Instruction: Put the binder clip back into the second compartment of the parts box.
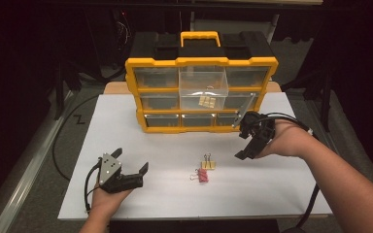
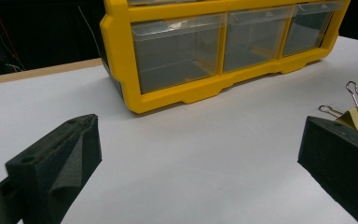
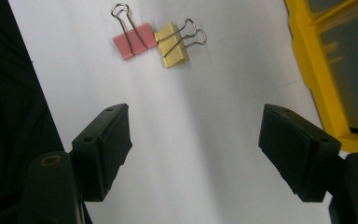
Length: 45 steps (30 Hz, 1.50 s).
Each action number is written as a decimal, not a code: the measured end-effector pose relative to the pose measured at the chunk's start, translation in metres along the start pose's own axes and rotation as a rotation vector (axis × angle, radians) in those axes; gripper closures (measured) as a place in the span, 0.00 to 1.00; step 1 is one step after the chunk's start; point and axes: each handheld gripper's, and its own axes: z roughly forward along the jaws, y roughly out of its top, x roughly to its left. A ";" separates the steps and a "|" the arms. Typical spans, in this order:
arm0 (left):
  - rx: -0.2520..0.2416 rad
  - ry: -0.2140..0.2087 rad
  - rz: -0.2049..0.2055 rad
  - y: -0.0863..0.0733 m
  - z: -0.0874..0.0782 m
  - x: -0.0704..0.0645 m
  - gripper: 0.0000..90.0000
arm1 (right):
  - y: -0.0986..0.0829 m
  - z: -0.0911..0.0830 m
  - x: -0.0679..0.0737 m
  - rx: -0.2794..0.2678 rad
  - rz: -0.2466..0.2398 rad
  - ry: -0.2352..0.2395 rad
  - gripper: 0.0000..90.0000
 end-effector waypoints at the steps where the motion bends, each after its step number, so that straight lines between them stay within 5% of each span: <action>1: -0.002 0.001 -0.002 0.000 0.000 0.000 0.00 | -0.001 0.003 0.000 -0.005 0.004 0.002 0.30; 23: -0.005 -0.005 -0.001 0.000 0.000 -0.001 0.00 | -0.014 0.071 0.008 -0.004 -0.008 0.030 0.28; 45: -0.007 -0.007 -0.002 0.000 -0.001 0.001 0.00 | 0.035 0.113 0.005 -0.023 -0.072 0.052 0.34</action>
